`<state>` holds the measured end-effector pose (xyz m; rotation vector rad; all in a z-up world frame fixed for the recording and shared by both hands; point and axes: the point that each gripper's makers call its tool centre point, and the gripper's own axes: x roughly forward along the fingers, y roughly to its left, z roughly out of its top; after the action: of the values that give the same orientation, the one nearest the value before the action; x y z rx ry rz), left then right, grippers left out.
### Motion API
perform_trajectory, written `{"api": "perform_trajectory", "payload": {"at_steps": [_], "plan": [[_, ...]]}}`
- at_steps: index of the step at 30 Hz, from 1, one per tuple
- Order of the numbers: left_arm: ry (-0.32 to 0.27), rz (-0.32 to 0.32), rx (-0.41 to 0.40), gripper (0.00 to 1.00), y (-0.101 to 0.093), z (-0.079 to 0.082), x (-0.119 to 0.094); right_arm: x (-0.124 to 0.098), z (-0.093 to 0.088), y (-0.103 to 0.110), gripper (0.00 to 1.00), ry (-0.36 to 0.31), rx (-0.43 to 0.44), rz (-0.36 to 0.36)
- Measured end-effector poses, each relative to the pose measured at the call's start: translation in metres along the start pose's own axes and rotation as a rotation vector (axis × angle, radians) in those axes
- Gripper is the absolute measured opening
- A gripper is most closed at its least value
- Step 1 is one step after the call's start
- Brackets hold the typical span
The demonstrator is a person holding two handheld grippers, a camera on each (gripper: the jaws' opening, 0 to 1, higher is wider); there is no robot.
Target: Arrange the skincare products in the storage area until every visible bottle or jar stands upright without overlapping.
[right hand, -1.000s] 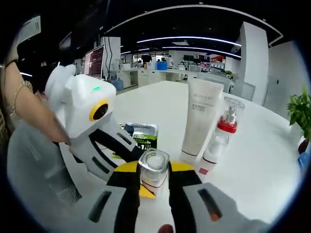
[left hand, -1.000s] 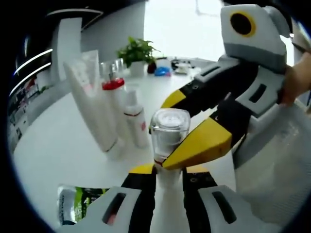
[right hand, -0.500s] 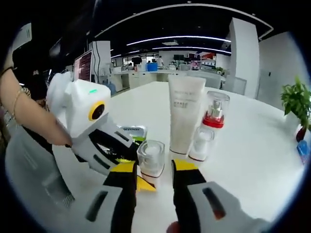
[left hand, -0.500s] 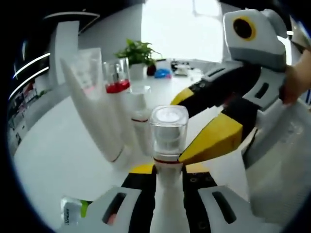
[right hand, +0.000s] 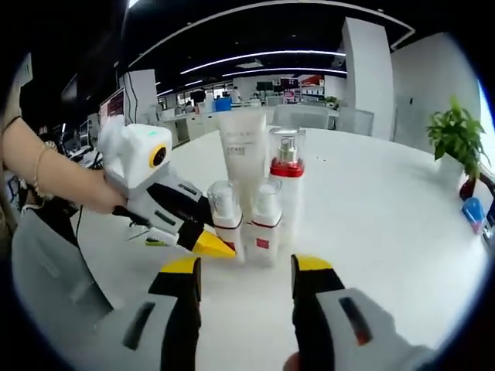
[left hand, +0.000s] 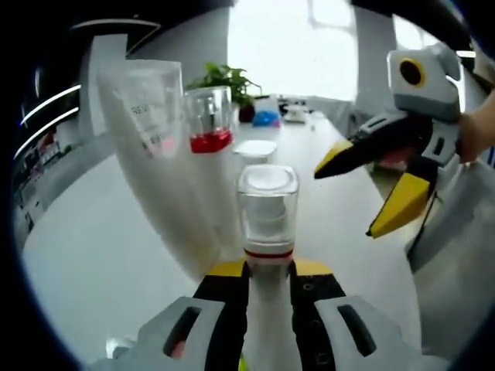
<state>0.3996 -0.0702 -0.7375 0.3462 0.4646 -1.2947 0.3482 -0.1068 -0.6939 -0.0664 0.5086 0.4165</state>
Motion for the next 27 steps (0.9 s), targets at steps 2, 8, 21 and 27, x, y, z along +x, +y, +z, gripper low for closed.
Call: {"api": "perform_trajectory", "payload": {"at_steps": [2,8,21,27], "plan": [[0.005,-0.005,0.006,0.17,0.002,0.001,0.002,-0.001,-0.003,-0.001,0.44,0.006,0.007,0.004],[0.010,-0.011,0.014,0.17,0.006,0.003,0.004,-0.002,-0.008,0.001,0.43,0.009,0.020,0.007],[0.093,-0.002,-0.001,0.22,0.006,-0.018,0.008,-0.003,-0.011,0.006,0.44,0.017,0.026,0.024],[0.090,0.006,-0.030,0.28,0.001,-0.016,-0.001,-0.005,-0.011,0.008,0.46,0.026,0.021,0.029]]}}
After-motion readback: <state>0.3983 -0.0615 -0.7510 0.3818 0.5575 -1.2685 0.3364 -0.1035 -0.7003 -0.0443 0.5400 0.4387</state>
